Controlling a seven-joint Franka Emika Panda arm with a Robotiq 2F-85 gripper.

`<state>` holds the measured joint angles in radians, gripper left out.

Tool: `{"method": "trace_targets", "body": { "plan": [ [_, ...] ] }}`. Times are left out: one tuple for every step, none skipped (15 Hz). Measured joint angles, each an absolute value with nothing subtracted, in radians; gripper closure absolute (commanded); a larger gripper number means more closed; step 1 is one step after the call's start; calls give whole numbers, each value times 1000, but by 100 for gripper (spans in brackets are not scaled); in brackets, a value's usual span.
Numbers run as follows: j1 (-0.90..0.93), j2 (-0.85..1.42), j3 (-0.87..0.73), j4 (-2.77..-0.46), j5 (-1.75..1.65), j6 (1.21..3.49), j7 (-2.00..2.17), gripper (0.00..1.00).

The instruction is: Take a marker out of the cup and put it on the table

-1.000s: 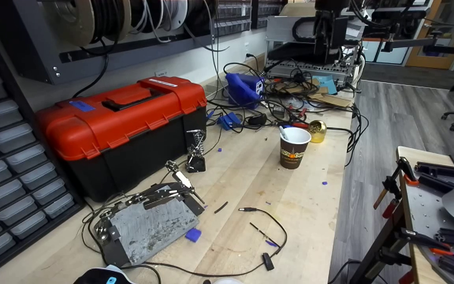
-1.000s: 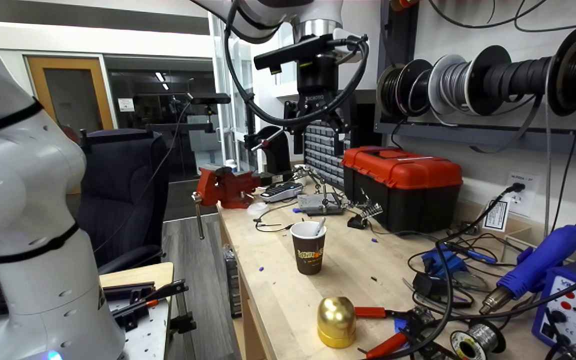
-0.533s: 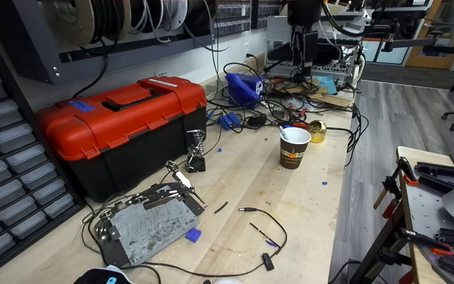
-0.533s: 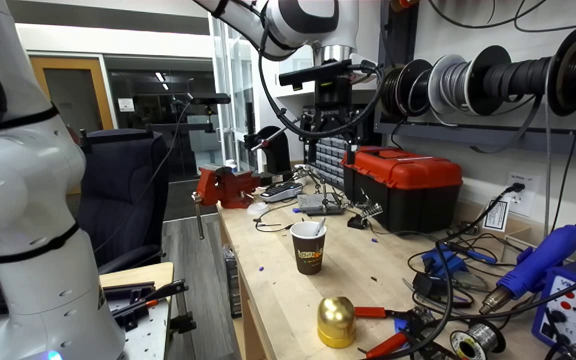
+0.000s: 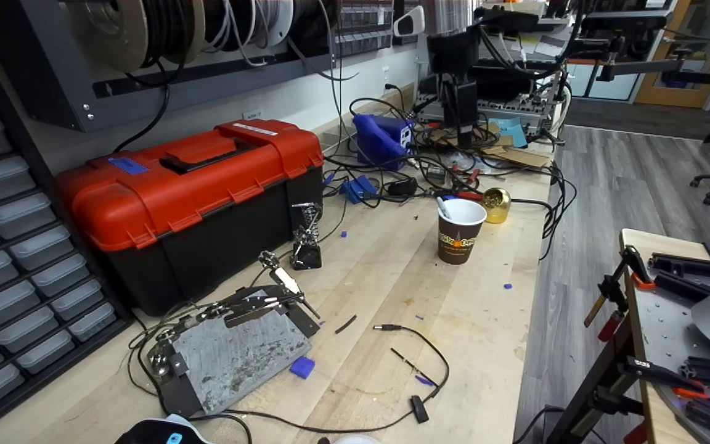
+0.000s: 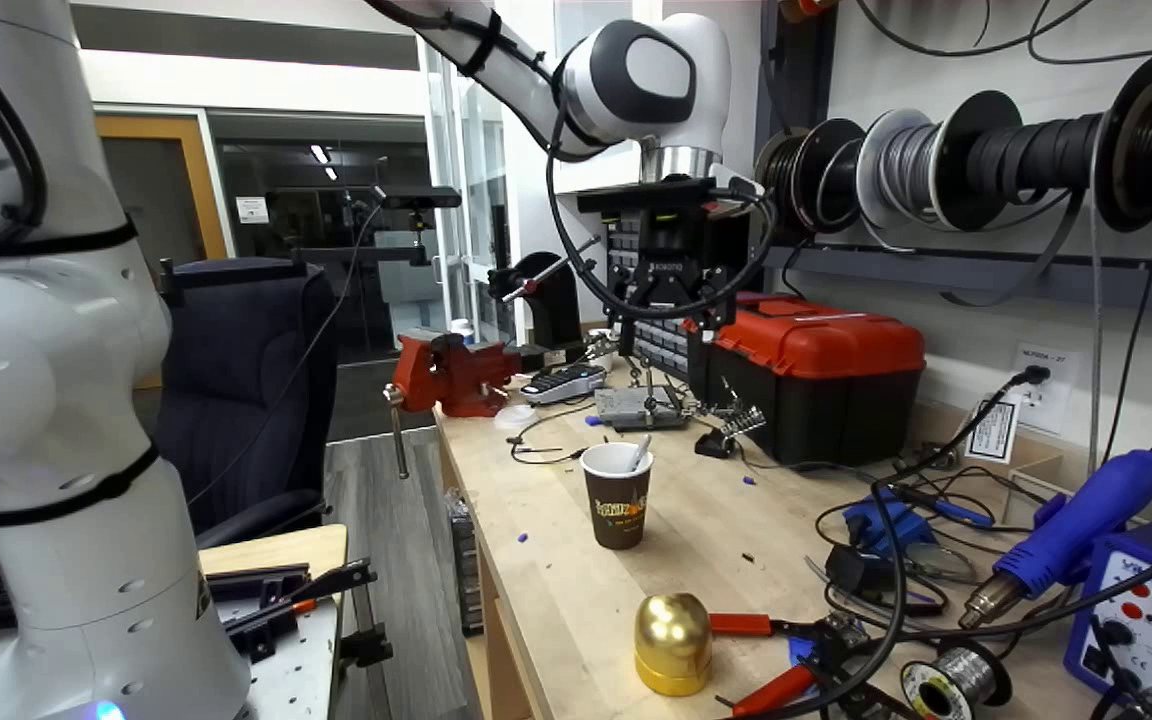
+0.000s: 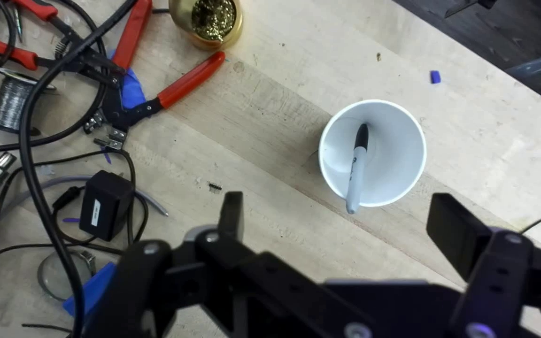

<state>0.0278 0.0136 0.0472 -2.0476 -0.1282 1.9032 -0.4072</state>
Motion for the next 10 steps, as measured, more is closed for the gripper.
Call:
{"method": "trace_targets", "body": {
  "plan": [
    [28,25,48,-2047,-128,1903,-407,0],
    [28,37,48,-2047,-128,1903,-407,0],
    [28,49,48,-2047,-128,1903,-407,0],
    [28,61,49,-2047,-128,1903,-407,0],
    [28,73,51,-2047,-128,1903,-407,0],
    [28,83,53,-2047,-128,1903,-407,0],
    [28,92,57,-2047,-128,1903,-407,0],
    [28,100,61,-2047,-128,1903,-407,0],
    [29,107,66,-2047,-128,1903,-407,0],
    [29,114,71,-2047,-128,1903,-407,0]
  ]
}}
